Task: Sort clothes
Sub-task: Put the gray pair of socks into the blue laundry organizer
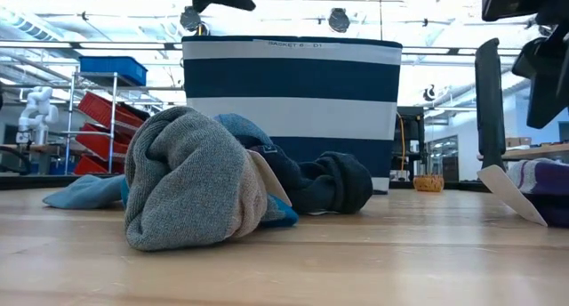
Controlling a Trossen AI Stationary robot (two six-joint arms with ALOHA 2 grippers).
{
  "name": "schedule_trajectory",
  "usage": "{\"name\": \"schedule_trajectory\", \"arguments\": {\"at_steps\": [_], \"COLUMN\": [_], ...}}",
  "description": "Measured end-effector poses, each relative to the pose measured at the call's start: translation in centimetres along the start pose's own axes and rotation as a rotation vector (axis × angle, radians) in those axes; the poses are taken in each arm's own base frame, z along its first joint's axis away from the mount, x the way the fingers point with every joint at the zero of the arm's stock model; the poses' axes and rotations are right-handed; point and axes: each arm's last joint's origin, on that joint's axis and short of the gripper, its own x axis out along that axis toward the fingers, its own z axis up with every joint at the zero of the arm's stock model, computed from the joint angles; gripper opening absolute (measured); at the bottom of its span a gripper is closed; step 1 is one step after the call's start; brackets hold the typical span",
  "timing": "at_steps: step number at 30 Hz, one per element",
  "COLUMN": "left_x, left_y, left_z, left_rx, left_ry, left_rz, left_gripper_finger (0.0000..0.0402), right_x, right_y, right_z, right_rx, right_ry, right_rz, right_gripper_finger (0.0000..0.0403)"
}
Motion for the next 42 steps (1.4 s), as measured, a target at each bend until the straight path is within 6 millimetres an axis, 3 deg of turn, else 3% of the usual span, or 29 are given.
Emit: {"name": "schedule_trajectory", "arguments": {"at_steps": [7, 12, 28, 34, 42], "left_x": [0.1, 1.2, 2.9, 3.0, 3.0], "left_y": [-1.8, -2.7, -3.3, -3.2, -3.1], "left_z": [-5.2, -7.8, -8.4, -8.3, -8.4], "left_rx": [-0.064, -0.016, -0.001, -0.010, -0.009], "left_ry": [-0.413, -0.513, -0.484, -0.485, -0.482], "left_rz": [-0.200, -0.260, -0.253, -0.240, -0.236], "left_gripper_finger": [0.0212, 0.0212, 0.0212, 0.0212, 0.0212], "right_x": [1.1, 2.7, 7.7, 8.6, 8.0], "right_y": [-0.3, 0.0, -0.8, -1.0, -1.0], "right_z": [-0.4, -0.7, -0.4, 0.0, 0.3], "right_rx": [-0.002, -0.017, -0.019, -0.059, -0.077], "right_ry": [-0.022, 0.001, 0.149, 0.199, 0.190], "right_rz": [-0.117, -0.166, -0.323, -0.298, -0.270], "right_gripper_finger": [0.0297, 0.0297, 0.0291, 0.0224, 0.0056]}}
